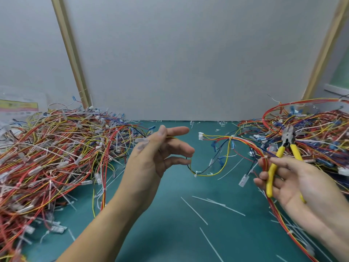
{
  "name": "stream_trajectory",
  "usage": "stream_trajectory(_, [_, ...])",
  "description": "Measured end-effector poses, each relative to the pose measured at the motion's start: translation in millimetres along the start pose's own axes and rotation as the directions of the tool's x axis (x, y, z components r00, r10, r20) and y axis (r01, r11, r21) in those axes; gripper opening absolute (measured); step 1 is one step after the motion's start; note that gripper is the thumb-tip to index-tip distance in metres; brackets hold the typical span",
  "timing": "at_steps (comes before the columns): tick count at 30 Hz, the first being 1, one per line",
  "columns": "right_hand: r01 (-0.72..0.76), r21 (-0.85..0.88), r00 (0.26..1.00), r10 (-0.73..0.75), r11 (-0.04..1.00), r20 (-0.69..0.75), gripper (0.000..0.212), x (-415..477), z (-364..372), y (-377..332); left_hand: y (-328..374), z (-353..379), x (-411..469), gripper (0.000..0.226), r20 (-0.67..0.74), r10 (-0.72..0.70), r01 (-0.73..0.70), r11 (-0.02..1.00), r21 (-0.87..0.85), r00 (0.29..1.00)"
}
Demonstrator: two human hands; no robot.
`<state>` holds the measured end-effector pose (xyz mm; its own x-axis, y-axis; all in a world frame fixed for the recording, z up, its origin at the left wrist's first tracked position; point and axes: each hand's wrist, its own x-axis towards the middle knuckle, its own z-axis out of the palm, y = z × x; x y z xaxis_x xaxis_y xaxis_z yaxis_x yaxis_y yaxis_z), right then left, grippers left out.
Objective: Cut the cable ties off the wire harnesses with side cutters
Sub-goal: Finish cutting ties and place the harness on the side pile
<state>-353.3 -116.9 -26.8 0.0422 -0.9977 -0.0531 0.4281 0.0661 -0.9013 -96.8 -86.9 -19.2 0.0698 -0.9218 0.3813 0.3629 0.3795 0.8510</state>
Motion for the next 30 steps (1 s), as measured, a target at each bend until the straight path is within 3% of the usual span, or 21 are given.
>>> stream_trajectory(4, [-0.009,0.002,1.0,0.009,1.0,-0.013,0.004,-1,2,-1,-1,-2,2,0.046,-0.033,-0.001,0.001,1.0,0.001,0.999])
stream_trajectory(6, [-0.015,0.011,1.0,0.015,1.0,-0.015,0.005,-1,3,-1,-7,-9,7,0.051,-0.13,-0.043,0.047,0.998,0.031,0.991])
stream_trajectory(10, [-0.012,0.034,1.0,0.012,0.999,-0.003,0.005,-5,4,-3,-23,-32,18,0.069,-0.497,-0.163,0.315,0.918,0.239,0.852])
stream_trajectory(13, [0.01,0.041,1.0,-0.011,0.999,0.015,0.007,-7,6,-4,-27,-48,23,0.066,-0.614,0.007,0.309,0.859,0.407,0.789])
stream_trajectory(15, [0.031,0.043,0.999,-0.032,0.999,0.032,0.009,-8,7,-4,-24,-47,20,0.054,-0.543,0.173,0.224,0.777,0.588,0.822])
stream_trajectory(18, [0.052,0.045,0.995,-0.056,0.998,0.081,0.011,-12,10,-6,-18,-30,10,0.023,-0.236,0.387,-0.012,0.541,0.841,0.892])
stream_trajectory(21, [0.062,0.044,0.987,-0.068,0.997,0.145,0.02,-15,12,-7,-22,-6,-2,0.022,0.064,0.338,-0.206,0.404,0.891,0.939])
stream_trajectory(23, [0.063,0.034,0.979,-0.068,0.997,0.191,0.019,-18,13,-6,-27,4,-10,0.034,0.141,0.202,-0.218,0.435,0.873,0.969])
stream_trajectory(27, [0.105,-0.031,0.968,-0.094,0.994,0.234,0.031,-21,14,0,-37,20,-19,0.046,0.082,-0.136,0.052,0.762,0.646,0.987])
stream_trajectory(30, [0.128,-0.08,0.964,-0.105,0.989,0.246,0.036,-23,16,6,-41,27,-20,0.046,0.049,-0.215,0.171,0.878,0.448,0.975])
